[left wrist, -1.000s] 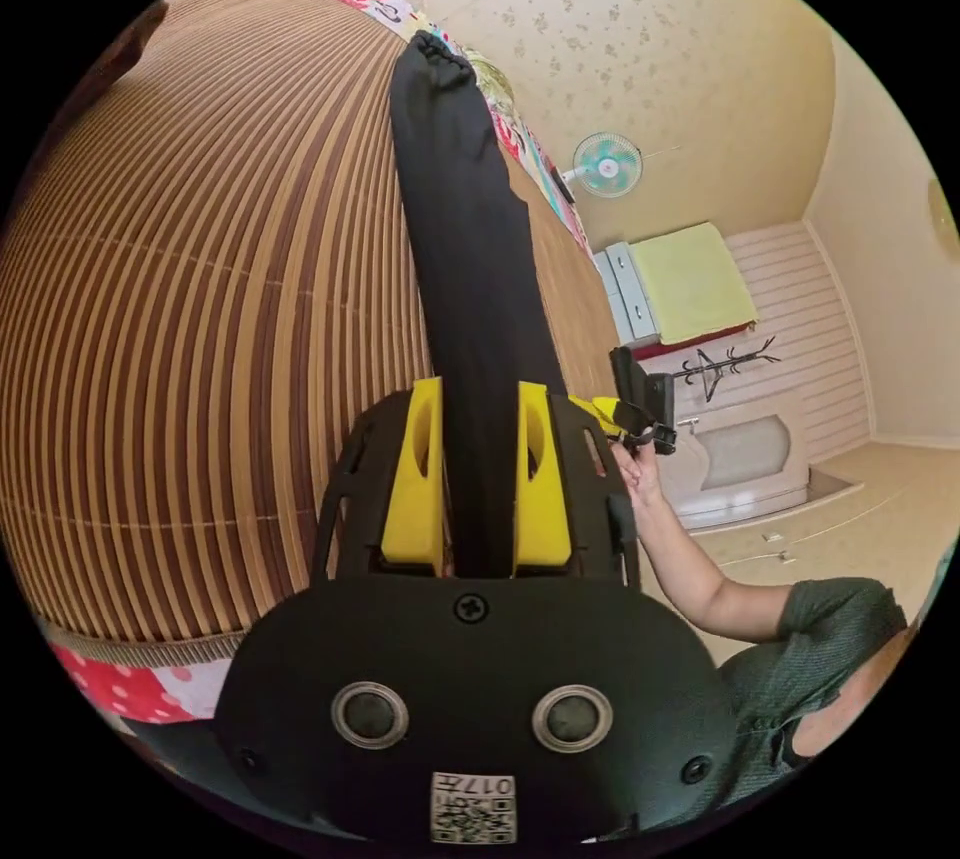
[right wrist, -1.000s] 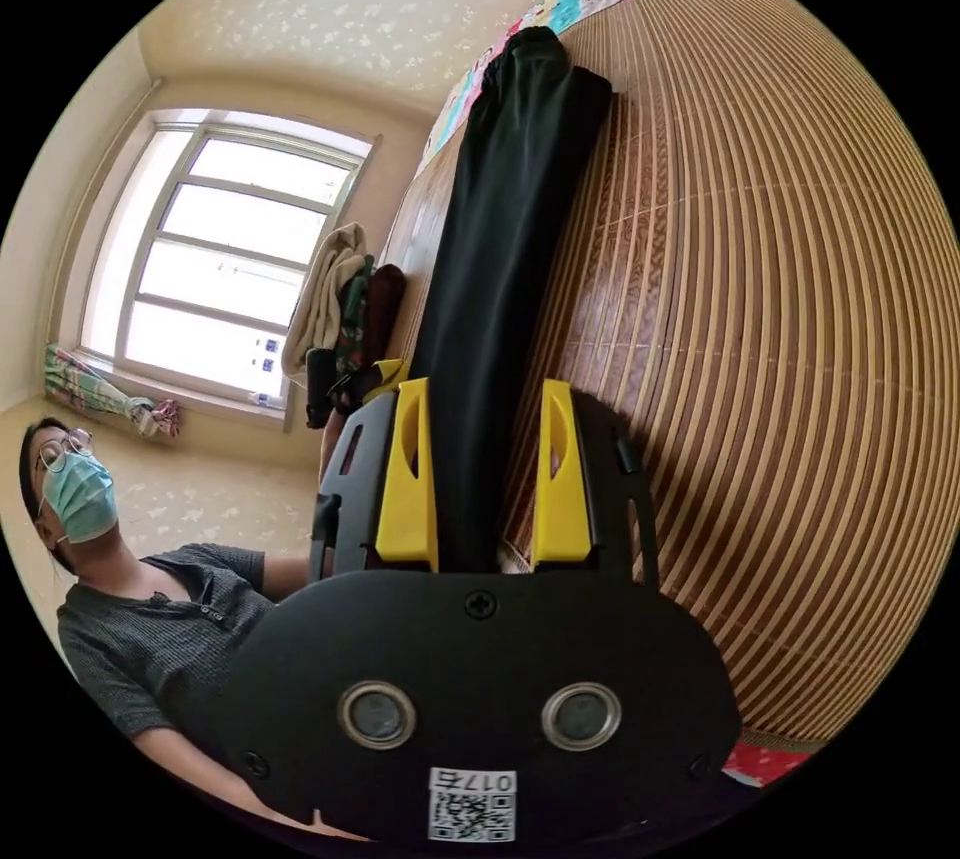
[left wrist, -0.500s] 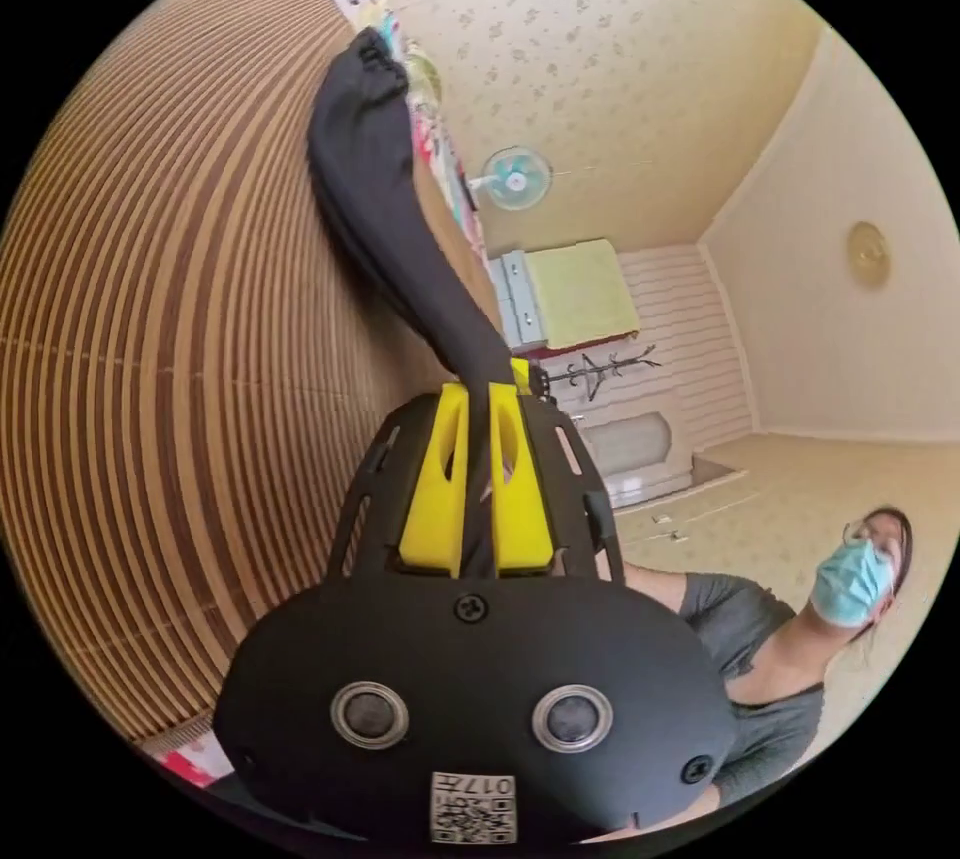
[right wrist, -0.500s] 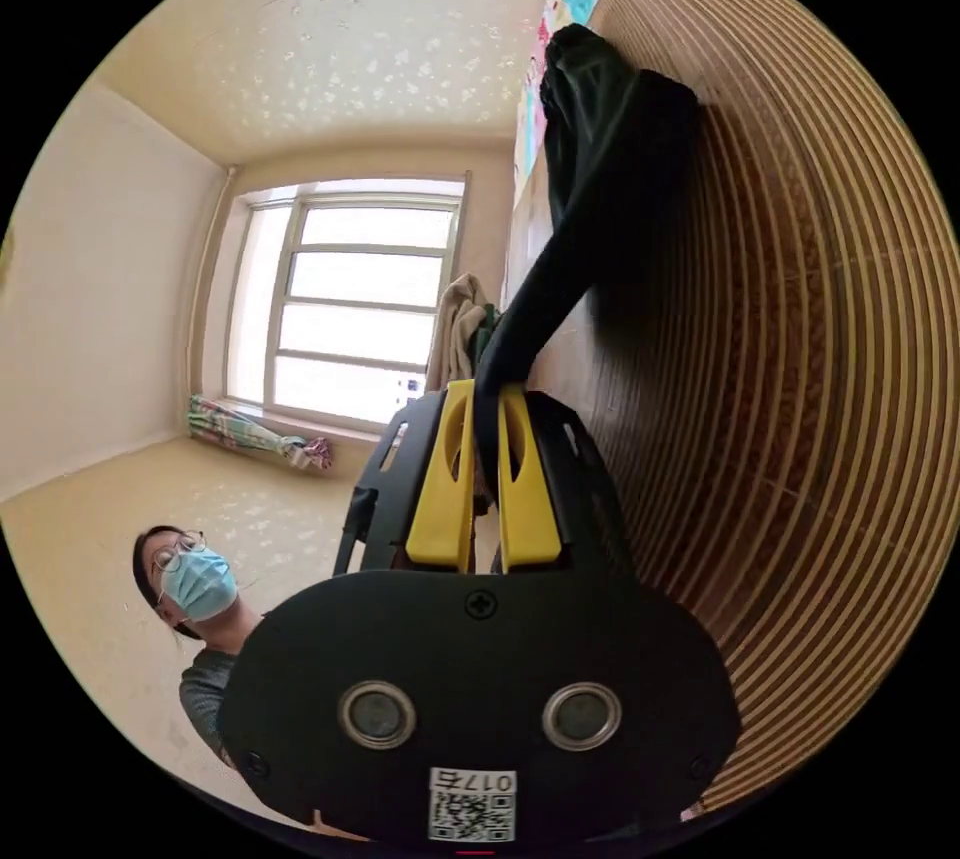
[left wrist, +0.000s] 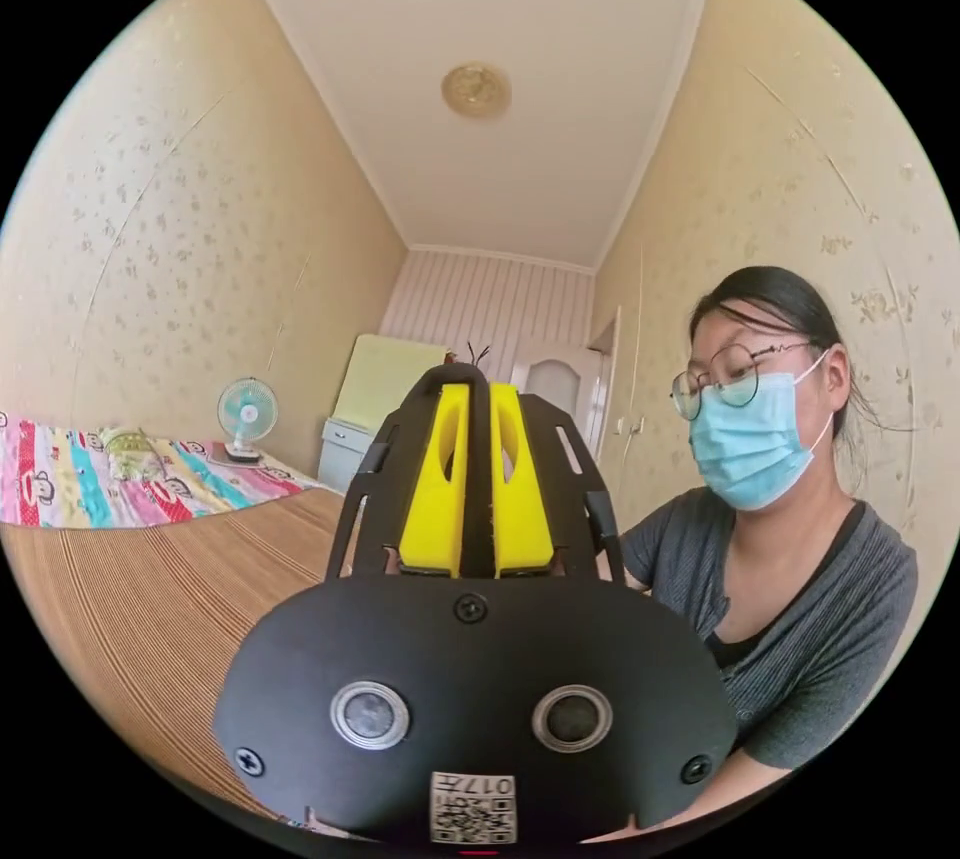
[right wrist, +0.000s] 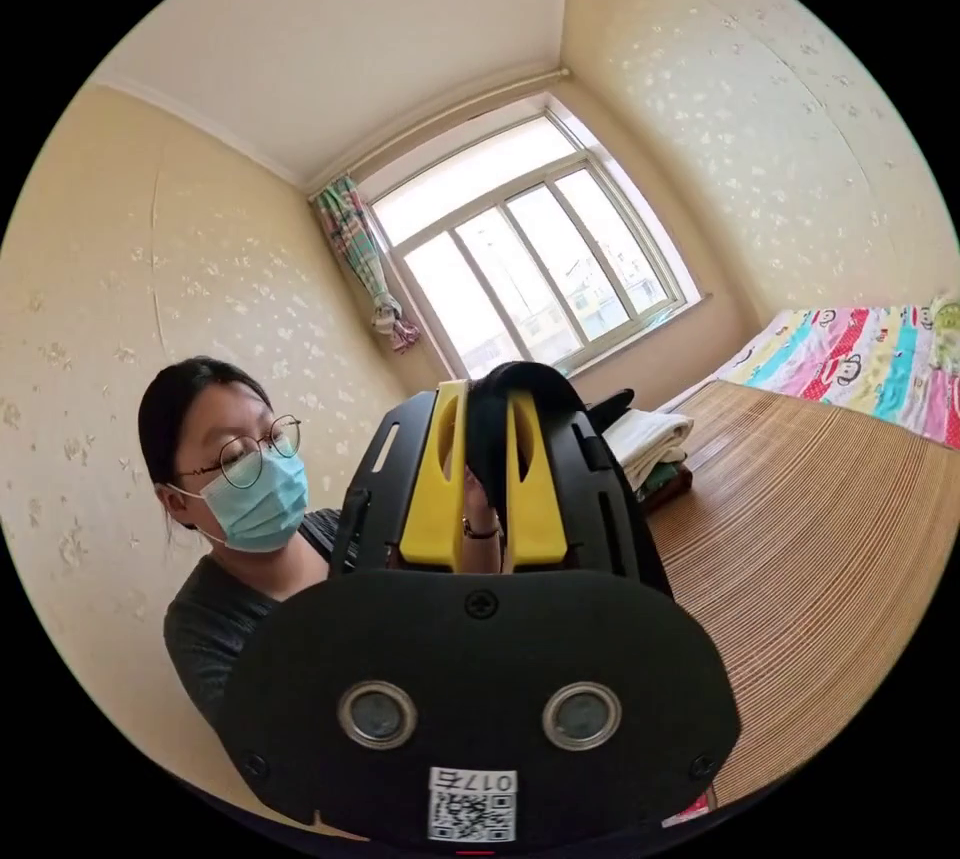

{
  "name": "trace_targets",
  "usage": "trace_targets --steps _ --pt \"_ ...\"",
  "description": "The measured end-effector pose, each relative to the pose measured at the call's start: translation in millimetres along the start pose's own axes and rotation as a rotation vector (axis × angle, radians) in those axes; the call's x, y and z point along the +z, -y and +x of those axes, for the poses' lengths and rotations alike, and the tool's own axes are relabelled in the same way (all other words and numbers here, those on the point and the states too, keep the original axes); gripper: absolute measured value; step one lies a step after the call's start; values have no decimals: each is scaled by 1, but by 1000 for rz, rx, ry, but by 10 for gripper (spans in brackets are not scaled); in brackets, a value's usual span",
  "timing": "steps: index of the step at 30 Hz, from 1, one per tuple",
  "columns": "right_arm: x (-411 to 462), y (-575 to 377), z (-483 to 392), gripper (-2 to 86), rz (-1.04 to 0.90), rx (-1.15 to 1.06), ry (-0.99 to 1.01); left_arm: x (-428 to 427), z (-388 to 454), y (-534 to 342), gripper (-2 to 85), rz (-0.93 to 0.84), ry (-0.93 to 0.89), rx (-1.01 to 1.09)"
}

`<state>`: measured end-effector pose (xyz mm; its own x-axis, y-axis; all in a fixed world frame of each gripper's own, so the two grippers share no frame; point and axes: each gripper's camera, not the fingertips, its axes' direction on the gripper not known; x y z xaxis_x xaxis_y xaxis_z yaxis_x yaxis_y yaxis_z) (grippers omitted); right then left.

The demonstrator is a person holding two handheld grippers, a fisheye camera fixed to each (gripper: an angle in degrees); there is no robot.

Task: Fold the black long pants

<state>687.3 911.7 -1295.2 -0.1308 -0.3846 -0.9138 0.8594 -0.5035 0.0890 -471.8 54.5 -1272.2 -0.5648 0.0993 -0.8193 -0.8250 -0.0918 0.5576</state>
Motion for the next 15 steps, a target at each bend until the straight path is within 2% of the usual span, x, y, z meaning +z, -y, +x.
trace_targets --steps 4,7,12,15 --pt "5 45 -71 58 -36 -95 -122 20 44 42 42 89 108 61" --pt "8 62 -86 59 -30 -85 -164 40 28 53 41 79 200 -52" --pt "15 73 -24 50 -59 140 -342 87 -72 39 40 -77 425 -221" --pt "23 82 54 36 -91 239 -472 124 -150 27 39 -190 570 -211"
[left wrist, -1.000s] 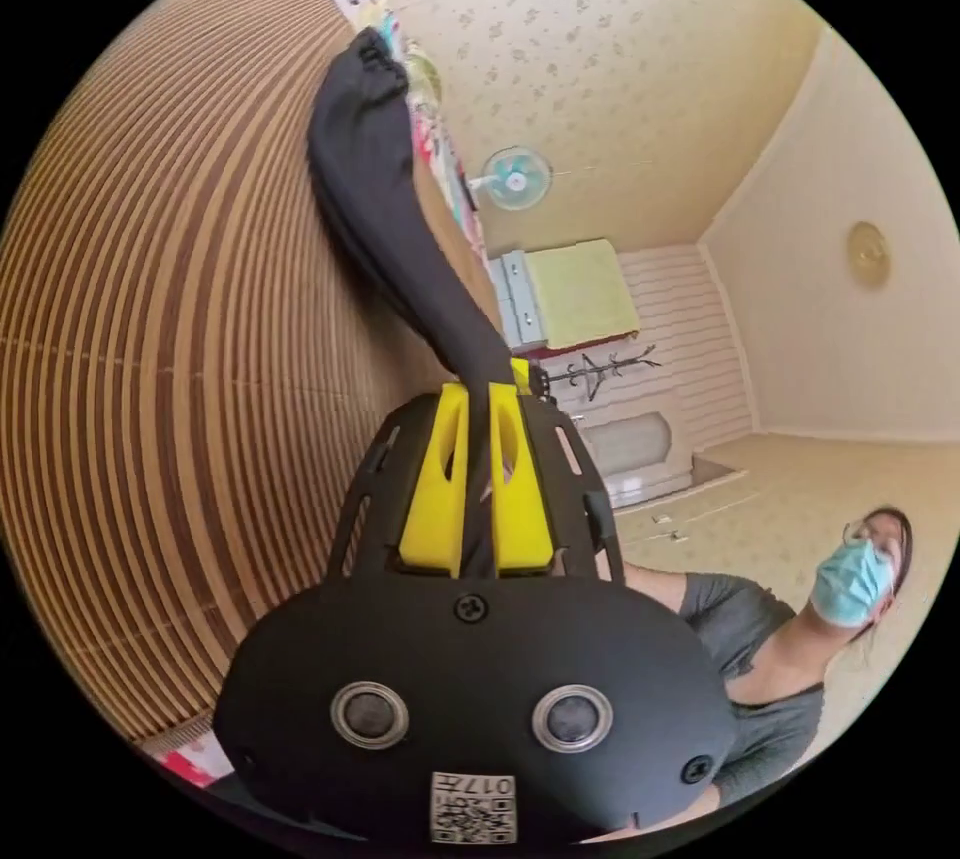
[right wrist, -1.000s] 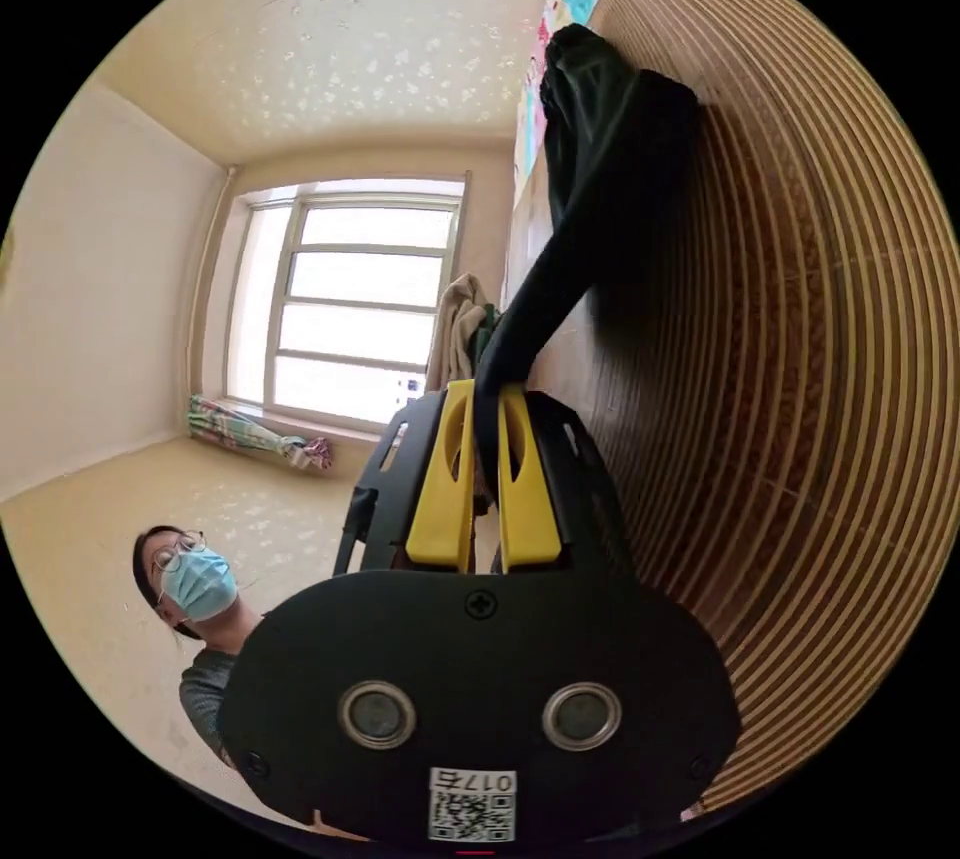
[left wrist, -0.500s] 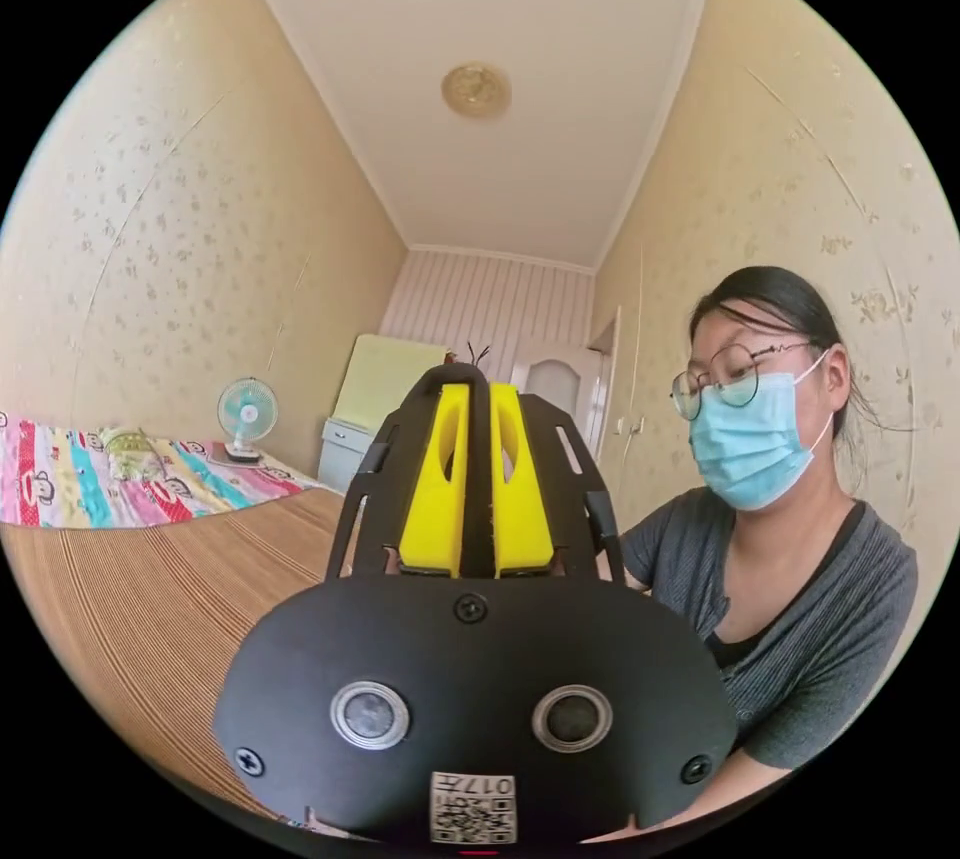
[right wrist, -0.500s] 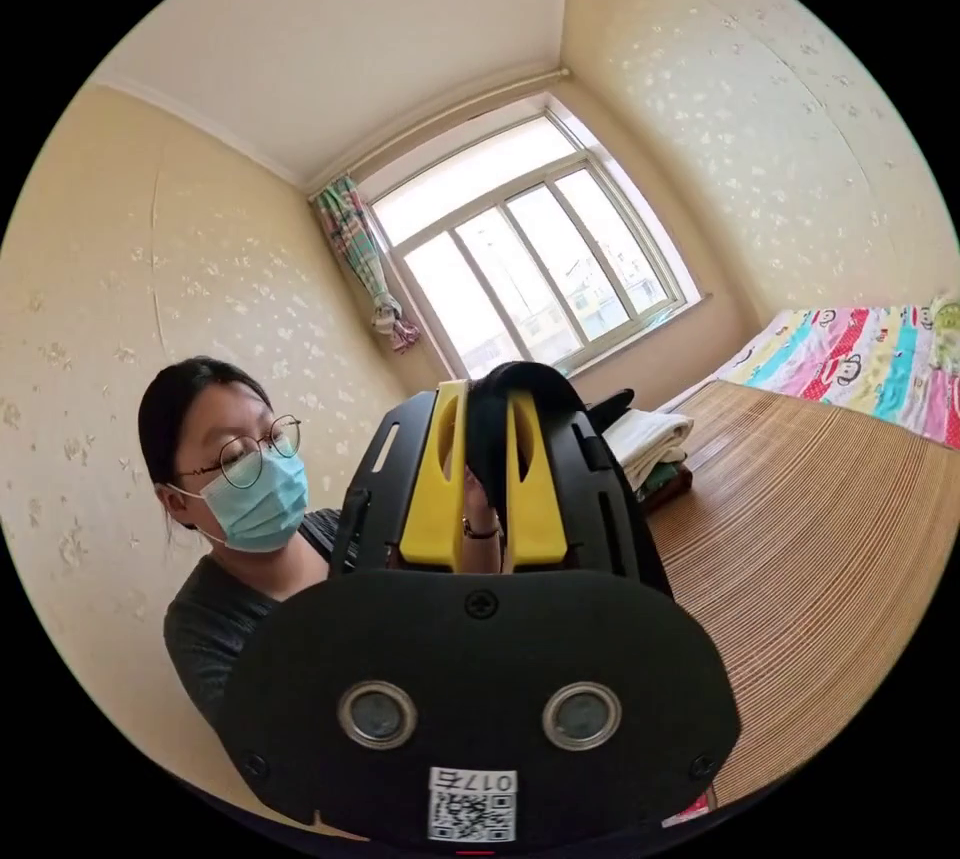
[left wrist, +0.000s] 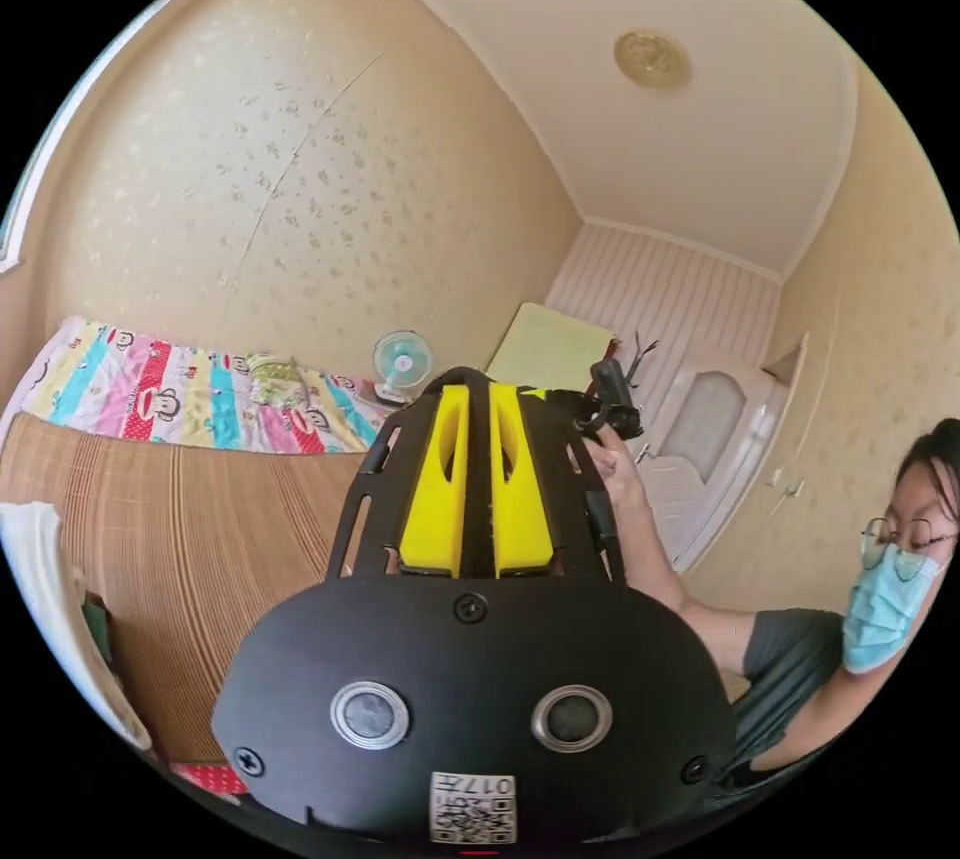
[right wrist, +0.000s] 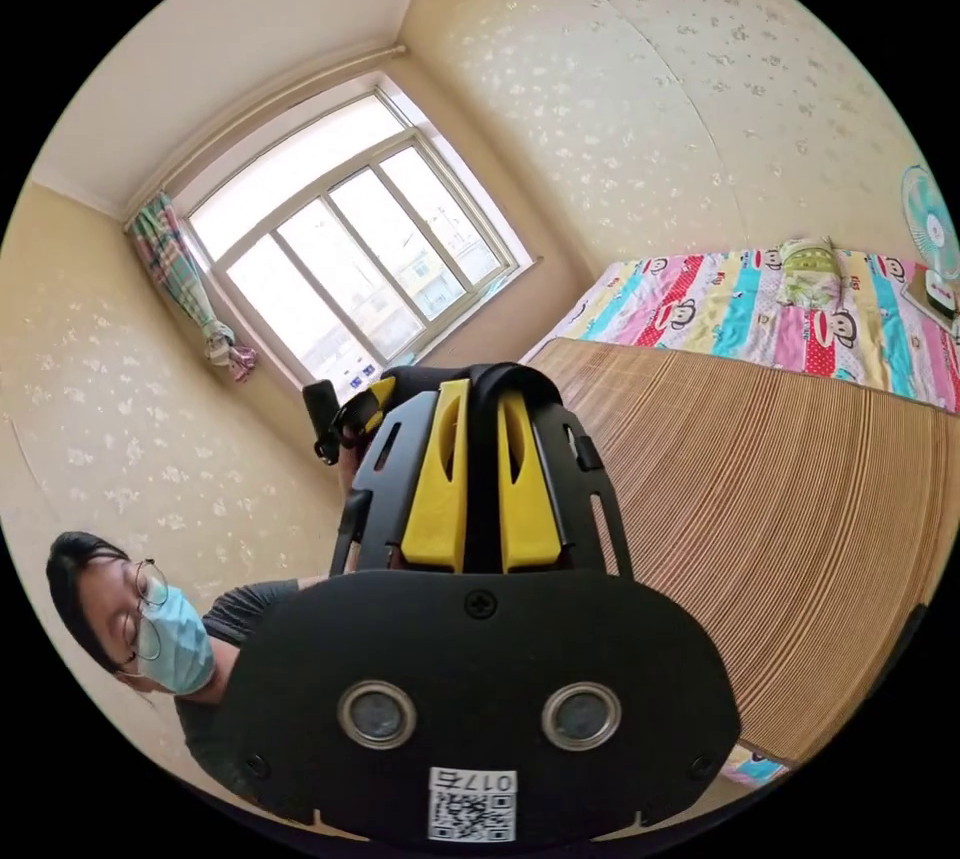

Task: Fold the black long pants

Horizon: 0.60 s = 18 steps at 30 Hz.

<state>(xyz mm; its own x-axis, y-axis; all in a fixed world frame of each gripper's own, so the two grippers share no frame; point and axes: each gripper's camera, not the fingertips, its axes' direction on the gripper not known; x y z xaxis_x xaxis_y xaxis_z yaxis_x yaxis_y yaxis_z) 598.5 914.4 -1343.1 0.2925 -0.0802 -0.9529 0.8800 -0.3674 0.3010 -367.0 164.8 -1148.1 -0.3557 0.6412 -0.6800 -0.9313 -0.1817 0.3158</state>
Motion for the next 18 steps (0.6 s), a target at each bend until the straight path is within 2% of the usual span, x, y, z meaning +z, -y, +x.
trace_targets --steps 2,5,9,13,16,18 --pt "28 14 44 24 37 28 -58 40 -26 -2 40 -45 60 24" --pt "64 8 84 17 15 59 -155 96 -75 -35 40 -171 21 -55" --pt "118 -56 122 24 -132 59 -274 164 -123 -165 44 -417 69 -116" --pt "177 -201 157 47 -316 75 -455 194 -155 -333 61 -637 60 -310" --pt "197 -302 183 48 -423 197 -606 181 -173 -407 100 -635 7 -480" --pt "190 -343 196 53 -414 286 -585 171 -186 -417 124 -552 -39 -558"
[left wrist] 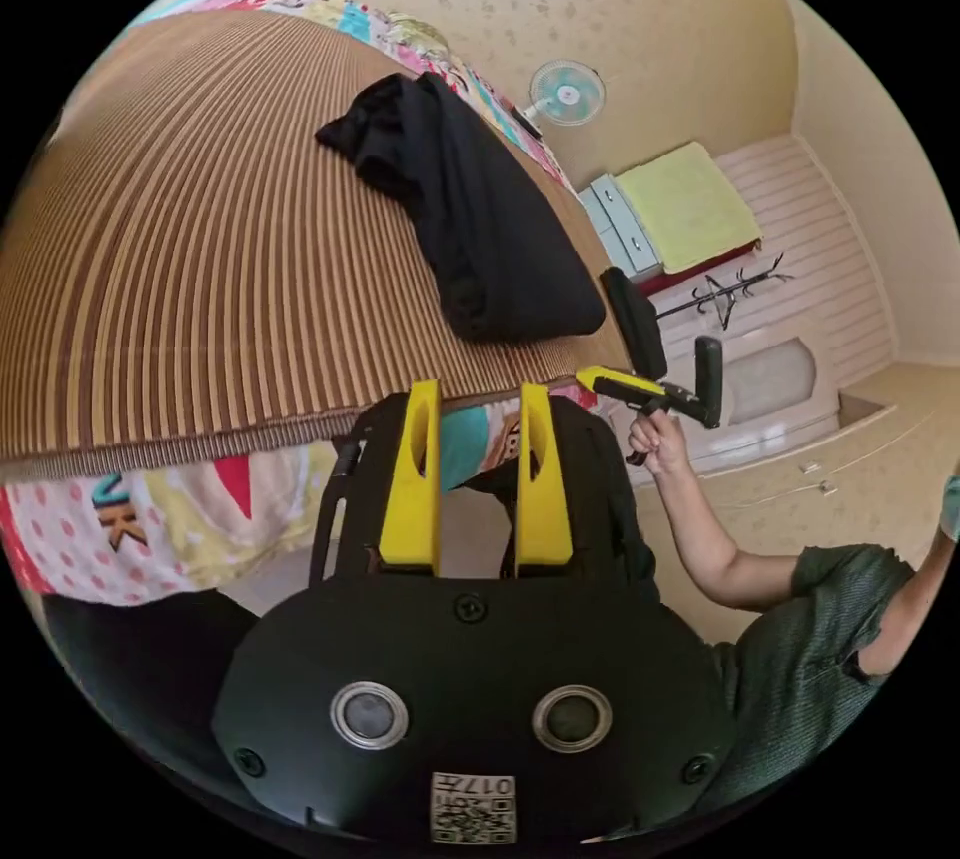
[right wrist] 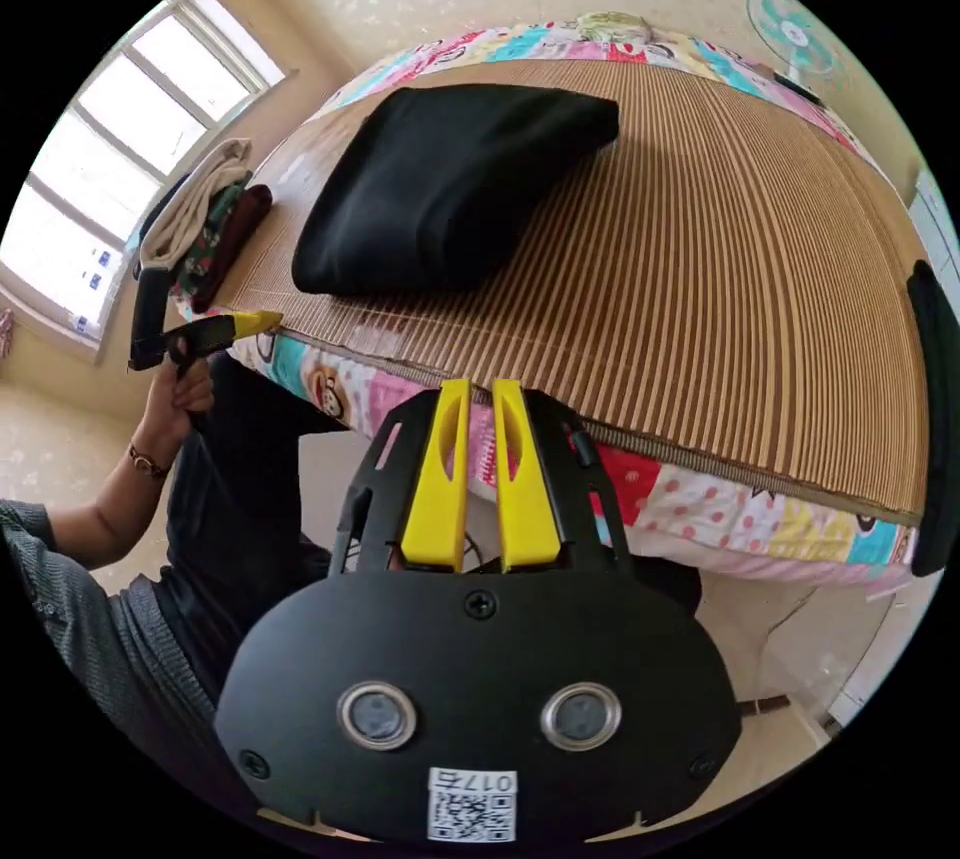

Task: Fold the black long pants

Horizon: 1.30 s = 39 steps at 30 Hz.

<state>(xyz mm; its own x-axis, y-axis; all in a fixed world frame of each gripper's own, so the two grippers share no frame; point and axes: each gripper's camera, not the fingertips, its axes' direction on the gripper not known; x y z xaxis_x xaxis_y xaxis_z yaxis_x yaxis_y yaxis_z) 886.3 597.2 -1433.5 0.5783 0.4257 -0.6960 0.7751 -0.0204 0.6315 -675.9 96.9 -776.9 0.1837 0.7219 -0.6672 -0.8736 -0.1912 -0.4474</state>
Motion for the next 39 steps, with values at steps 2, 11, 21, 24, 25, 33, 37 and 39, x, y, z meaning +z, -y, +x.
trace_targets --steps 2,11,21,24,25,33,37,39 --pt "-12 -16 32 90 117 82 186 -11 -4 16 152 79 -38 -20" --pt "1 121 111 215 217 210 567 55 -4 195 222 21 76 -94" --pt "46 104 22 117 103 59 702 6 20 114 100 -13 -73 36" --pt "38 82 -36 111 173 1 863 -98 59 73 99 78 35 125" --pt "29 85 -71 110 188 -56 882 -151 83 59 99 130 117 166" --pt "-43 183 -325 120 269 -228 1068 -484 192 61 117 402 542 126" --pt "6 242 -433 121 152 -110 941 -548 98 89 144 335 791 -219" --pt "48 250 -463 108 59 -85 770 -530 24 89 149 238 886 -390"
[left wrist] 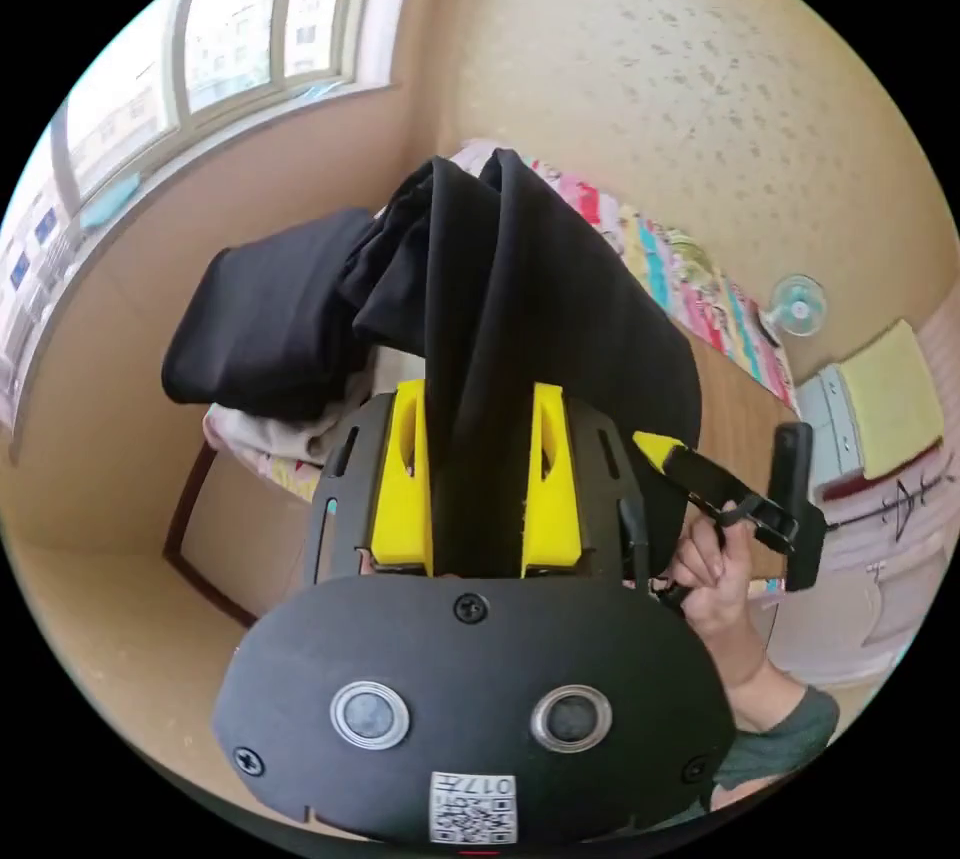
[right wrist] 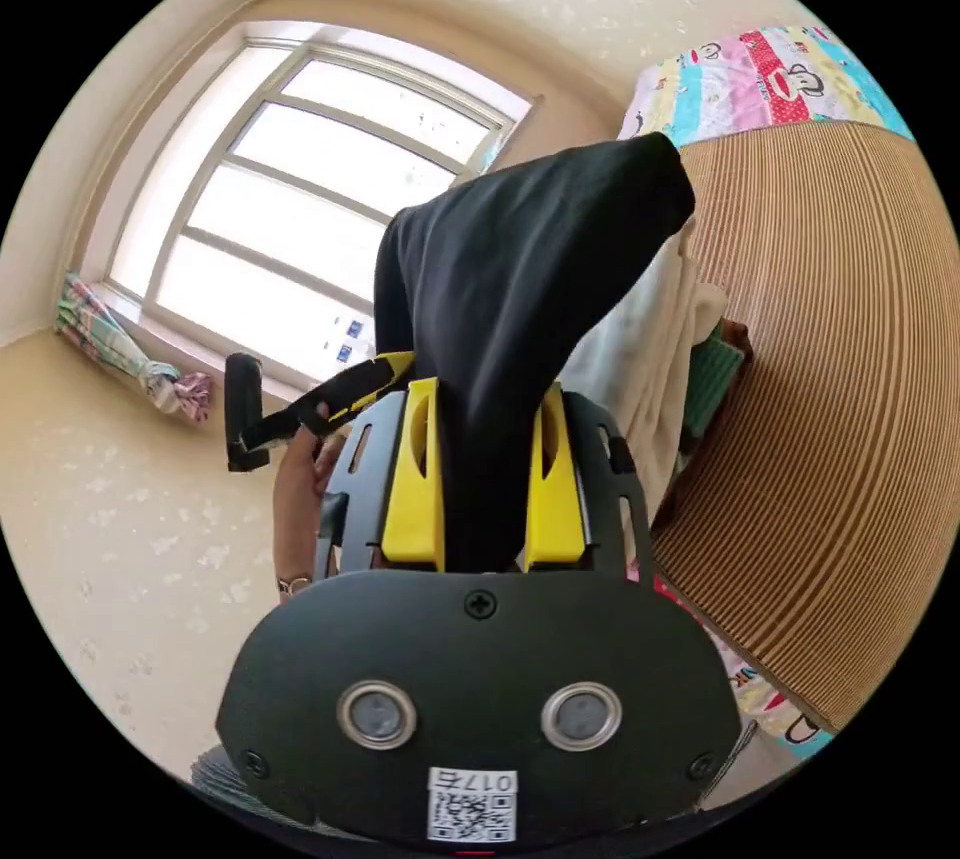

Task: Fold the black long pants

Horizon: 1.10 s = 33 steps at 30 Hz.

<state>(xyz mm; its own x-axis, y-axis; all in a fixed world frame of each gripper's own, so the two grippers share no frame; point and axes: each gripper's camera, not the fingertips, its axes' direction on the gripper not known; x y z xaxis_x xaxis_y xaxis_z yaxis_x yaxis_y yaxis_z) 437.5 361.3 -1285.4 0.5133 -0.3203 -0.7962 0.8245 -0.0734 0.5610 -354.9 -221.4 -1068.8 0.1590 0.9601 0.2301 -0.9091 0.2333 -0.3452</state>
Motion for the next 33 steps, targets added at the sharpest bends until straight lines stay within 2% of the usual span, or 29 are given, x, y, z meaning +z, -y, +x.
trace_targets --steps 1,2,4,6,8,9,11,13,14,17,18,20,22,23,26,28,29,31,33 --pt "27 -8 6 100 -37 -30 -141 63 -11 -5 153 -163 86 -5" --pt "45 -22 11 96 -77 -89 -267 75 -17 -14 151 -110 75 -10" --pt "49 -52 17 73 -108 -171 -283 56 -49 -69 142 191 -83 -117" --pt "40 -77 16 62 -153 -300 -338 46 -47 -93 136 216 -92 -82" --pt "2 -107 21 40 -191 -425 -475 27 -38 -120 127 247 -36 -45" --pt "-13 -115 25 35 -182 -432 -499 5 -31 -149 114 336 -16 -66" --pt "-78 -153 46 16 -144 -498 -494 -34 -15 -209 77 566 -94 -65" --pt "-123 -184 65 10 -63 -528 -529 -62 27 -298 15 899 -200 -22" --pt "-145 -200 79 8 -40 -518 -570 -63 40 -315 3 935 -212 -15" --pt "-181 -226 108 4 -118 -438 -645 -37 110 -358 -7 867 -331 51" --pt "-189 -232 113 4 -115 -409 -659 -14 141 -363 -8 786 -370 101" --pt "-228 -260 122 3 -7 -301 -640 31 195 -362 -9 622 -323 212" --pt "-256 -282 128 3 78 -252 -576 104 259 -355 -10 360 -139 341" --pt "-274 -296 134 3 130 -209 -565 122 270 -357 -10 320 -97 353" --pt "-312 -327 150 4 208 -93 -616 182 293 -374 -10 313 -10 397" --pt "-333 -345 162 4 223 -22 -645 235 298 -371 -10 164 -5 421" --pt "-347 -358 169 4 230 17 -658 244 295 -373 -10 173 -15 414" --pt "-371 -379 179 5 259 72 -682 255 278 -394 -10 312 -66 411" --pt "-398 -401 190 7 298 131 -723 260 278 -400 -10 317 -33 414"
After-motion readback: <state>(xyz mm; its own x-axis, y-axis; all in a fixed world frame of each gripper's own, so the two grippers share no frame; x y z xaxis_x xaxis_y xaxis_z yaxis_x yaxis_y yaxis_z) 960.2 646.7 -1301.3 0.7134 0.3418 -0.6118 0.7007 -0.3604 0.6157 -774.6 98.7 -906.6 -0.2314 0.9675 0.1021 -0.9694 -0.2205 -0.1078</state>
